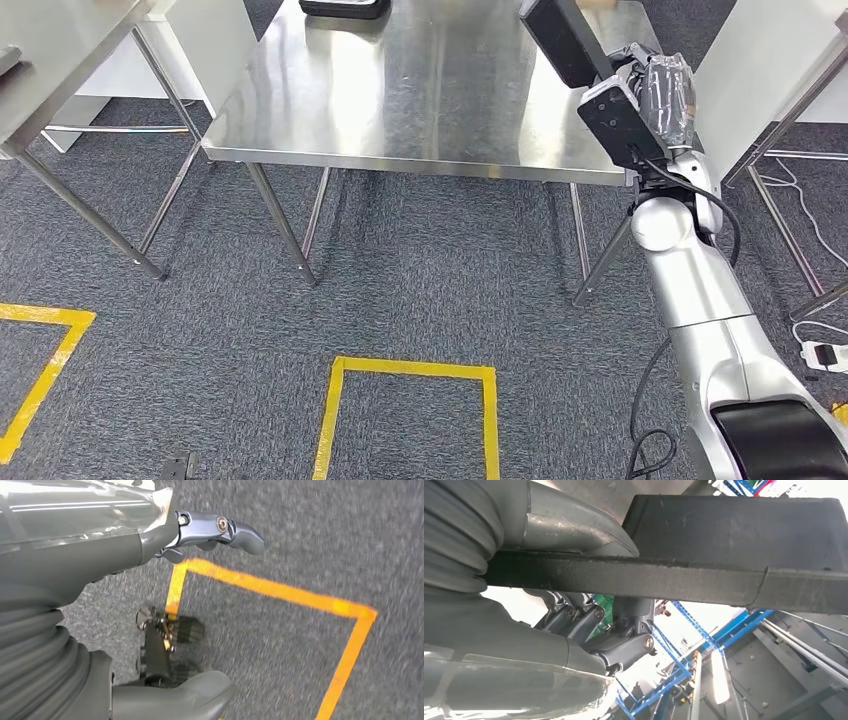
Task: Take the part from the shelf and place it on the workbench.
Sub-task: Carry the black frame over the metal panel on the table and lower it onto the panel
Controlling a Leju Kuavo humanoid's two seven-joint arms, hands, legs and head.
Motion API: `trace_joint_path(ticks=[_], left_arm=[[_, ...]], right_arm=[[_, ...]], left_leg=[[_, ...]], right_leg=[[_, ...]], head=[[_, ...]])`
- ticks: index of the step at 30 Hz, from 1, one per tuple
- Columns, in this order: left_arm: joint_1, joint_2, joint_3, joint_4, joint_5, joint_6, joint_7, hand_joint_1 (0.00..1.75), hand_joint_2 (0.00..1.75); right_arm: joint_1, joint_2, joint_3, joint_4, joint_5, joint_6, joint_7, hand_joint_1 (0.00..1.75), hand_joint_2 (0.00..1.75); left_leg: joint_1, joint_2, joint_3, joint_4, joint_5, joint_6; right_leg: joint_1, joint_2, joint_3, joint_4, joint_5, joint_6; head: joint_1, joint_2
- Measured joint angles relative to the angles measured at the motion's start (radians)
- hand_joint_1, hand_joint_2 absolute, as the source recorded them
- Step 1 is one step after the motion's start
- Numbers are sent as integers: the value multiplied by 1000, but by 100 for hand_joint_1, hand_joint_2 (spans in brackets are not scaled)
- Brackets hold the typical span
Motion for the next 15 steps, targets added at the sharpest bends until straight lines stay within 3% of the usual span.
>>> trace_joint_path(ticks=[2,4,5,6,7,8,10,12,15], left_arm=[[-2,0,0,0,-1,-1,1,0,175],[-2,0,0,0,-3,-2,3,0,175],[-2,0,0,0,-5,-2,5,0,175],[-2,0,0,0,-7,-2,8,0,175],[-2,0,0,0,-8,-3,9,0,175],[-3,0,0,0,-8,-3,11,0,175],[-4,2,-1,0,-10,-3,13,0,175],[-5,4,-1,0,-11,-3,15,0,175],[-6,4,-2,0,-11,-3,17,0,175]], right_arm=[[-7,1,0,5,-2,-3,-6,175,175],[-12,0,0,10,-7,-6,-10,175,175],[-13,0,1,14,-9,-7,-11,175,175],[-12,0,1,18,-11,-8,-12,175,175],[-12,0,2,21,-12,-9,-14,175,175],[-12,0,4,24,-11,-12,-15,175,175],[-11,0,6,27,-10,-22,-17,175,175],[-10,0,7,28,-8,-31,-17,175,175],[-3,0,9,29,-7,-34,-18,175,175]], left_leg=[[4,8,-31,65,-36,-12],[9,17,-100,199,-90,-23],[11,19,-135,256,-105,-25],[12,20,-157,282,-102,-25],[13,20,-159,268,-80,-24],[13,20,-141,215,-42,-20],[10,20,-76,73,28,-9],[4,20,-38,0,46,1],[-1,18,-23,-12,42,14]], right_leg=[[-5,0,8,-2,-4,-11],[-4,0,14,-1,-9,-19],[-4,0,16,-1,-11,-21],[-4,0,18,-1,-14,-22],[-3,1,21,-1,-16,-23],[-4,2,26,-1,-20,-22],[-1,3,35,-2,-27,-17],[2,4,38,-3,-33,-8],[4,2,40,-6,-38,8]], head=[[-5,0],[-10,0],[-11,0],[-11,0],[-11,0],[-11,0],[-11,0],[-11,0],[-11,0]])
